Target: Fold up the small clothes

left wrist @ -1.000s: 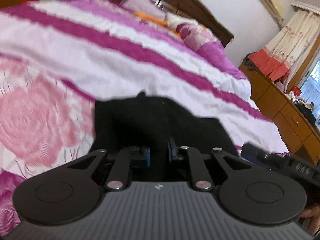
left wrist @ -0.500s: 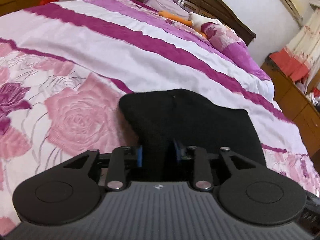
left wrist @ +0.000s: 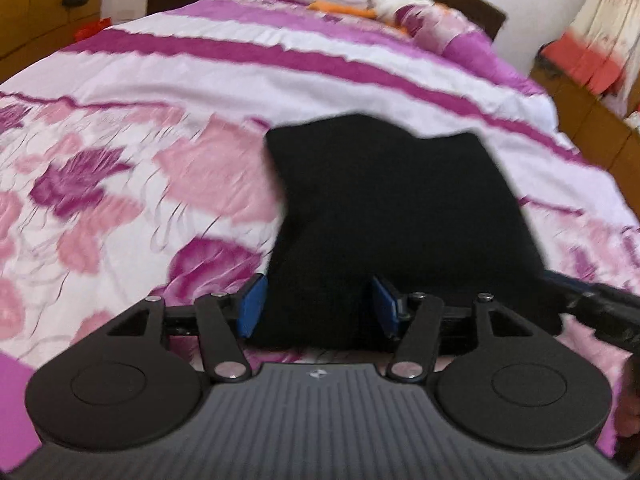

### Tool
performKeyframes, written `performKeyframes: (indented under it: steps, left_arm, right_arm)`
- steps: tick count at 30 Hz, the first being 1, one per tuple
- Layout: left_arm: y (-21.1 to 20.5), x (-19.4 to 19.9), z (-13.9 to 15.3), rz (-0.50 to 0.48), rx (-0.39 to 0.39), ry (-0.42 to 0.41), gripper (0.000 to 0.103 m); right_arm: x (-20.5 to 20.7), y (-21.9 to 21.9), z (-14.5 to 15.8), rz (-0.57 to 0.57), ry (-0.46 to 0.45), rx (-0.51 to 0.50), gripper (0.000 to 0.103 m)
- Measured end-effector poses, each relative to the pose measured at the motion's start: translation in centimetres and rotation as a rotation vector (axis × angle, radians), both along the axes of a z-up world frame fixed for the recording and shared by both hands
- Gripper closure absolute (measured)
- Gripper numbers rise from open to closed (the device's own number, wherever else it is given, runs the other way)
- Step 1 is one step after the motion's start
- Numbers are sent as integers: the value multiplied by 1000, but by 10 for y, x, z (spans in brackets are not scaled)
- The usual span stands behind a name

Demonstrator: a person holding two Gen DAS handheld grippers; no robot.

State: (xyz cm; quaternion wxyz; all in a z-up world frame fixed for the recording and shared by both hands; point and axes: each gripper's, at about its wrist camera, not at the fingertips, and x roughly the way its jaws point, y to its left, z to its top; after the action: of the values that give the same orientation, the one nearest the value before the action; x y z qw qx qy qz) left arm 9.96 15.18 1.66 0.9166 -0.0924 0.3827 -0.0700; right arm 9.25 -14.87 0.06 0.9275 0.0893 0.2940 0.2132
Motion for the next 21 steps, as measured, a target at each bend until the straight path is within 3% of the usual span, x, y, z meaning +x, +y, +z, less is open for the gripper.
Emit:
performKeyframes:
  steps: [4, 9, 11, 14, 18, 21]
  left_arm:
    - [3, -3, -6, 4, -9, -8, 37]
    - [3, -3, 11, -14, -43, -31, 32]
    - [8, 3, 16, -15, -94, -33, 24]
    - [12, 18, 16, -8, -163, -16, 22]
    - [15, 44, 0, 7, -228, 49, 22]
    - [14, 55, -10, -19, -276, 50, 21]
  right_arm:
    - [-1, 2, -16, -1, 31, -9, 60]
    - [0, -10, -12, -13, 62, 74, 51]
    - [-1, -16, -5, -34, 32, 97, 40]
    - [3, -22, 2, -90, 0, 127, 27]
    - [24, -28, -2, -125, 55, 205, 26]
    - [42, -25, -14, -105, 115, 239, 26]
